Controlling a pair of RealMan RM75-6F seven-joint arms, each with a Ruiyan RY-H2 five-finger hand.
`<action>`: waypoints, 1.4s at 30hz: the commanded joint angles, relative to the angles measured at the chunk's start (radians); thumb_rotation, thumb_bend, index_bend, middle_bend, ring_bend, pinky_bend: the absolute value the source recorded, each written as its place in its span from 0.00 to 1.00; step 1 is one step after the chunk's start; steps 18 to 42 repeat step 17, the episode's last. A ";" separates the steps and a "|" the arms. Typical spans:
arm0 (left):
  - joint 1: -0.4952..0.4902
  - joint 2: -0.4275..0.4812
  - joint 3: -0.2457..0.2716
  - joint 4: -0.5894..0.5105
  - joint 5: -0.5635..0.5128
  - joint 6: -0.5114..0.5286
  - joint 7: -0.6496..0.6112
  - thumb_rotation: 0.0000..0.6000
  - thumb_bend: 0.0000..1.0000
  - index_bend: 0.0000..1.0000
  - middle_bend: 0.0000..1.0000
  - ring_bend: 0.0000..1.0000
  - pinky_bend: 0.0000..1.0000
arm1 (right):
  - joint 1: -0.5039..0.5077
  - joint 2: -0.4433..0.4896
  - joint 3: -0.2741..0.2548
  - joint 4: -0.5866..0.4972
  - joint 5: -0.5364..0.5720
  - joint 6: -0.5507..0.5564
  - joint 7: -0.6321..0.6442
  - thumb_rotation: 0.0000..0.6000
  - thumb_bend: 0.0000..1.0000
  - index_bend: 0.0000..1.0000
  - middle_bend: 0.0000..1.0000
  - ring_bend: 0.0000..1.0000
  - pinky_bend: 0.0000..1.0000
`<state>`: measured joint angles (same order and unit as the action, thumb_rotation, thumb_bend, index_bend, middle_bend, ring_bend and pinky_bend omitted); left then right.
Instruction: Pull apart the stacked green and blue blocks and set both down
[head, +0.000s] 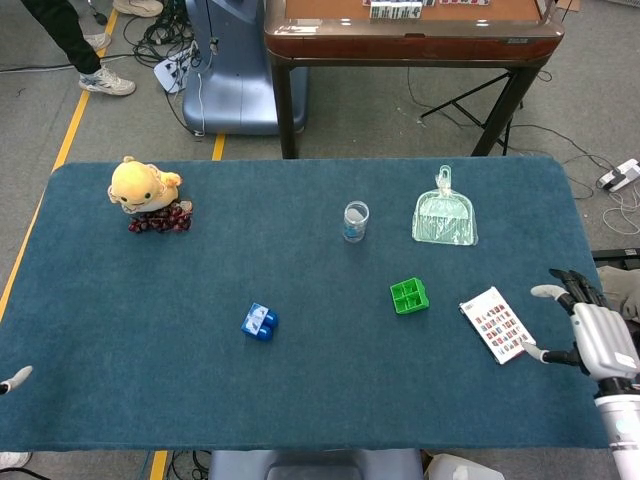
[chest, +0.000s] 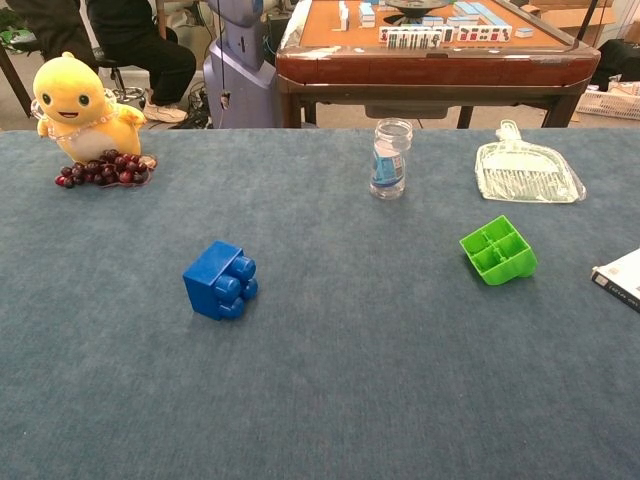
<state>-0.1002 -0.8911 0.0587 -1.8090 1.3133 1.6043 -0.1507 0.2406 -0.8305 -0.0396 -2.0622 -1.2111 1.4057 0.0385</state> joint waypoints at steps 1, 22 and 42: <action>0.028 -0.049 0.000 0.044 0.007 0.013 0.031 1.00 0.05 0.12 0.17 0.15 0.31 | -0.057 0.001 -0.016 0.026 -0.049 0.048 0.043 1.00 0.04 0.30 0.11 0.00 0.09; 0.056 -0.076 -0.034 0.031 0.059 -0.010 0.079 1.00 0.05 0.13 0.17 0.15 0.33 | -0.121 0.008 0.005 0.053 -0.092 0.025 0.094 1.00 0.04 0.30 0.11 0.00 0.09; 0.056 -0.076 -0.034 0.031 0.059 -0.010 0.079 1.00 0.05 0.13 0.17 0.15 0.33 | -0.121 0.008 0.005 0.053 -0.092 0.025 0.094 1.00 0.04 0.30 0.11 0.00 0.09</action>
